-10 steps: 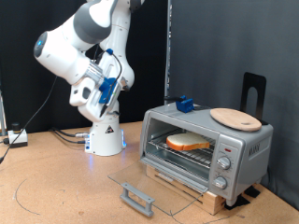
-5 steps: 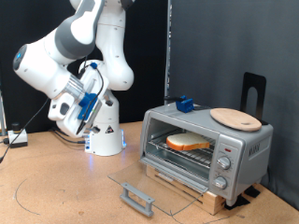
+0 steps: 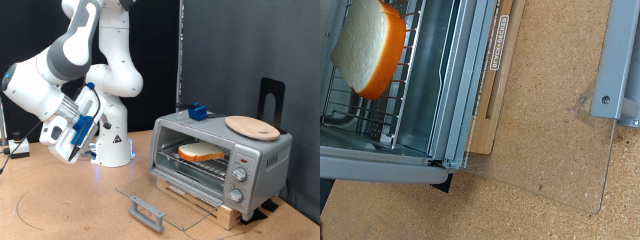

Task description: Make a piece of toast with the oven

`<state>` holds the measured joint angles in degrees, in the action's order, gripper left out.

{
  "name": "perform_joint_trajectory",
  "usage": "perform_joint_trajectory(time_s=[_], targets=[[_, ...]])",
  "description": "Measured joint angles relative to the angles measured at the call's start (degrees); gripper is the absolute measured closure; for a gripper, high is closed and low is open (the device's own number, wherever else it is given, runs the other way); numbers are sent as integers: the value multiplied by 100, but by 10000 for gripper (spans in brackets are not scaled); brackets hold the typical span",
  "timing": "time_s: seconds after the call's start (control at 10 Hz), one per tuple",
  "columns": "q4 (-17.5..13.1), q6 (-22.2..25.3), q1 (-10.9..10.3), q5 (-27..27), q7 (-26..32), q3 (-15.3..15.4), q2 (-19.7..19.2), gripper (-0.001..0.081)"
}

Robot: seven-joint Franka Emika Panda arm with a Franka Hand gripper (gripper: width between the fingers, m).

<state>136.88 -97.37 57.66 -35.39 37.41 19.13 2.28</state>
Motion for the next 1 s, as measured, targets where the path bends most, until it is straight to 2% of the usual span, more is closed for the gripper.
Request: perform_joint_trajectory(time_s=[0.2,0.3,0.6,0.7,0.9,1.0], targets=[[-41,30,-2,-110,-888,16,-178,-3],[-92,-44,-3,-291,-1343,18,-407,-3],[-313,-492,-87,-114,-2286,38,-1121,-3],[-308,-485,-84,-124,-2205,38,-1120,-3],[-439,528,83,-223,-1426,6,-1164,-3],[-456,683,146,-212,-1162,-7,-1229,-3]])
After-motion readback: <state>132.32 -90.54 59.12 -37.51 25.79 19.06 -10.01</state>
